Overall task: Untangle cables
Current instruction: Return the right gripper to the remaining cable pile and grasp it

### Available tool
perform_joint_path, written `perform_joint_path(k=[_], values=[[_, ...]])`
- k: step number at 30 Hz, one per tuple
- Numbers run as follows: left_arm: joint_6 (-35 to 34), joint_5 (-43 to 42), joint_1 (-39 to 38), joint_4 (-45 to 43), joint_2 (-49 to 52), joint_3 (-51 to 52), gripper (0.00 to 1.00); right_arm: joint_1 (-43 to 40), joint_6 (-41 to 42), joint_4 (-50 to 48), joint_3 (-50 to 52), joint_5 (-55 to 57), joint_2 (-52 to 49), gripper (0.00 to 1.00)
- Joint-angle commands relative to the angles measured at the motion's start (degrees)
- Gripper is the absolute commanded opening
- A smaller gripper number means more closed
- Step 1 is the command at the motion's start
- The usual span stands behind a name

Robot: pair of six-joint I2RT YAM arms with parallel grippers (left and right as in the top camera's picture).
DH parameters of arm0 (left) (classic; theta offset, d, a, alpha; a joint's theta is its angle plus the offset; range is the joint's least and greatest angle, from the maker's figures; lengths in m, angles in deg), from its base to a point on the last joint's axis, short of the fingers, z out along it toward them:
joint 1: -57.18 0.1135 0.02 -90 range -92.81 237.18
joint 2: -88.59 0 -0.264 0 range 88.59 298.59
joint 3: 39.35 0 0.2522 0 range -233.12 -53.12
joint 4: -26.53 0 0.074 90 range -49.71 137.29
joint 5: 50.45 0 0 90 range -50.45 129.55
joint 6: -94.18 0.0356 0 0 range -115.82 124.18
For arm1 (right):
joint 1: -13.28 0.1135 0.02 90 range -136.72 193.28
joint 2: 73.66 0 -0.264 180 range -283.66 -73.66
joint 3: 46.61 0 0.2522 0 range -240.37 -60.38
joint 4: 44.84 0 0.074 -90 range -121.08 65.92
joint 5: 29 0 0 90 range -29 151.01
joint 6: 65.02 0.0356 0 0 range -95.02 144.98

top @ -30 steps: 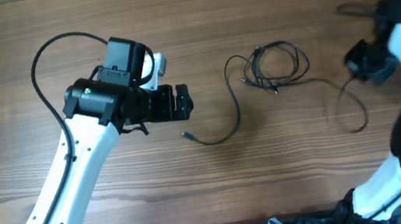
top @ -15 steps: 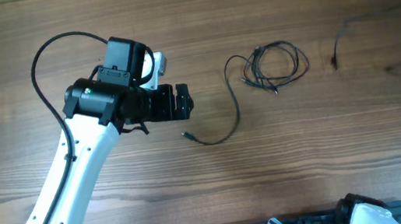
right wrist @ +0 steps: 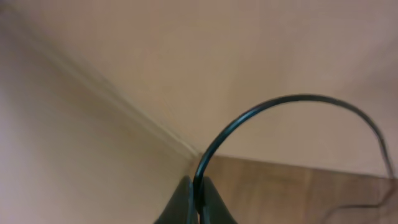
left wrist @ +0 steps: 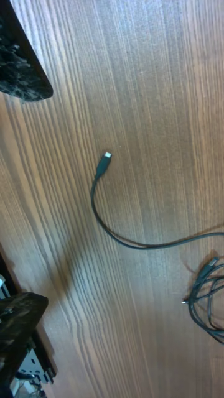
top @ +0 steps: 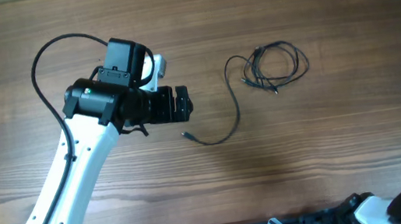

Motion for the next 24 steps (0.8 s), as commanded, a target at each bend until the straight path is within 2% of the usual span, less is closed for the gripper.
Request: perform_joint_path(k=[1, 3, 4, 7, 8, 10, 14, 18, 20, 21, 22, 24], values=[[-0.4, 0.3, 0.3, -0.9, -0.9, 0.0, 1.00, -4.5, 4.4, -2.1, -0.1, -10.6, -5.8, 0.04], [-0.4, 0.3, 0.3, -1.2, -0.9, 0.0, 1.00, -5.4, 4.3, 0.3, -0.1, -10.9, -10.1, 0.04], [-0.4, 0.3, 0.3, -1.1, -0.9, 0.0, 1.00, -5.5, 4.2, 3.1, -0.1, -10.9, -12.8, 0.08], [-0.5, 0.3, 0.3, -1.1, -0.9, 0.0, 1.00, -5.3, 4.2, 11.1, -0.1, -10.9, -18.9, 0.81], [-0.5, 0.3, 0.3, -1.1, -0.9, 0.0, 1.00, -5.2, 4.2, 14.4, -0.1, -10.8, -20.7, 0.99], [-0.5, 0.3, 0.2, -1.1, -0.9, 0.0, 1.00, -5.1, 4.3, 22.3, -0.1, -9.4, -23.8, 1.00], [-0.5, 0.3, 0.2, -1.4, -0.9, 0.0, 1.00, -4.4, 3.1, 28.2, -0.1, -10.6, -24.3, 1.00], [-0.5, 0.3, 0.2, -2.4, -0.9, 0.0, 1.00, 0.7, -7.5, 31.8, -0.1, -23.5, -24.3, 1.00], [-0.6, 0.3, 0.2, -2.5, -0.9, 0.0, 0.99, 4.5, -12.0, 34.1, -0.1, -25.6, -24.3, 1.00], [-2.5, 0.7, 0.4, -3.2, -0.9, 0.0, 0.96, 9.4, -16.7, 36.7, -0.1, -25.7, -24.3, 1.00], [-8.1, 1.9, 1.2, -4.1, -0.9, 0.0, 0.95, 13.1, -19.8, 38.6, -0.1, -25.7, -24.3, 1.00], [-12.7, 1.8, 4.1, -5.0, -0.9, 0.0, 0.95, 20.5, -24.3, 42.2, -0.1, -25.7, -24.3, 1.00]])
